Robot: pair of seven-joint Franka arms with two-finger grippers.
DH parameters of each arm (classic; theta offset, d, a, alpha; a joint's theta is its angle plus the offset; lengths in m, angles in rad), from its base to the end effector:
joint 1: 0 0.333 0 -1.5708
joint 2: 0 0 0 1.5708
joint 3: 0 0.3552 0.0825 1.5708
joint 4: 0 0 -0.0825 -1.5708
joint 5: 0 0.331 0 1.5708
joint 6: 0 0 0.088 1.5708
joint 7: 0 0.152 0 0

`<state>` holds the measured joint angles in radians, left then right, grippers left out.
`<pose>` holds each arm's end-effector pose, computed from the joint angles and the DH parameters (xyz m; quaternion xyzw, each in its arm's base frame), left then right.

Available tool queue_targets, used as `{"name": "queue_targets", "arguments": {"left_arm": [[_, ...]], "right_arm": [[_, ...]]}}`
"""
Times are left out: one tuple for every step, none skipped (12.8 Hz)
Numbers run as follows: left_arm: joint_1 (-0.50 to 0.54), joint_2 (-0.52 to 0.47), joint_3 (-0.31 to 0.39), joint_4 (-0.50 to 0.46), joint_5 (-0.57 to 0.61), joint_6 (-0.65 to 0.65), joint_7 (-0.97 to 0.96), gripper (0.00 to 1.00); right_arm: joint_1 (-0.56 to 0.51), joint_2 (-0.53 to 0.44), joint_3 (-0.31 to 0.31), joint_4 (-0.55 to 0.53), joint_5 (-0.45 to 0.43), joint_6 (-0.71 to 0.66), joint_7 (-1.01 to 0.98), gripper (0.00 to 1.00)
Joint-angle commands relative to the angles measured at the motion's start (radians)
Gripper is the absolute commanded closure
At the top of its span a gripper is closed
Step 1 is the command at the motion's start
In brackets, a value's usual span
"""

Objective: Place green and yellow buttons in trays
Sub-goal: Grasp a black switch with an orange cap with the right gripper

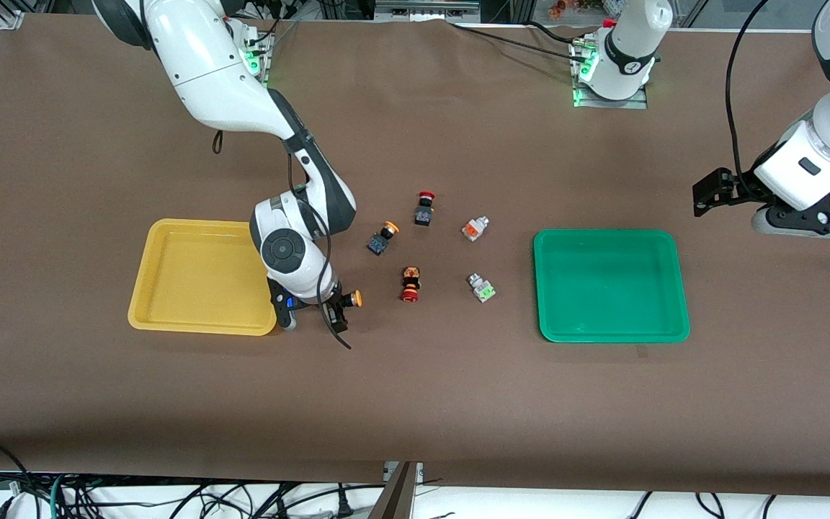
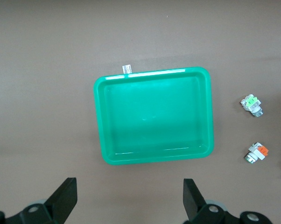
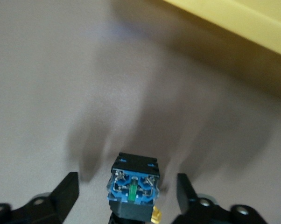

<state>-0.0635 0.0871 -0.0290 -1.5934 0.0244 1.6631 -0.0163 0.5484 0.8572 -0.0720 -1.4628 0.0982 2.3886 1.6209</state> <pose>0.5346 -0.0454 0.5720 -0.9991 0.0393 0.0081 0.0113 0.6329 0.3425 0.1936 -0.8284 0.5589 -0.0108 0.0350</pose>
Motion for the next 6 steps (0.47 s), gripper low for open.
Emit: {"name": "queue_targets", "arguments": {"left_arm": [[-0.002,0.010,-0.002,0.029,0.022,-0.023,-0.007,0.00],[-0.002,0.010,-0.003,0.029,0.017,-0.023,-0.007,0.00],[-0.002,0.008,-0.009,0.029,0.020,-0.023,-0.007,0.00],[-0.002,0.008,-0.012,0.033,0.019,-0.025,-0.007,0.00],[-0.002,0.010,-0.012,0.035,0.020,-0.023,-0.007,0.00],[-0.002,0.010,-0.014,0.035,0.020,-0.025,-0.007,0.00]], "right_arm": [[0.024,0.017,-0.012,0.018,-0.058,-0.003,0.017,0.79],[0.030,0.019,-0.014,0.018,-0.080,-0.003,0.019,1.00],[0.030,0.017,-0.015,0.018,-0.081,-0.003,0.019,1.00],[0.027,0.008,-0.026,0.024,-0.081,-0.008,0.020,1.00],[0.028,-0.007,-0.044,0.027,-0.080,-0.023,0.011,1.00],[0.027,-0.045,-0.060,0.027,-0.083,-0.093,0.004,1.00]]}}
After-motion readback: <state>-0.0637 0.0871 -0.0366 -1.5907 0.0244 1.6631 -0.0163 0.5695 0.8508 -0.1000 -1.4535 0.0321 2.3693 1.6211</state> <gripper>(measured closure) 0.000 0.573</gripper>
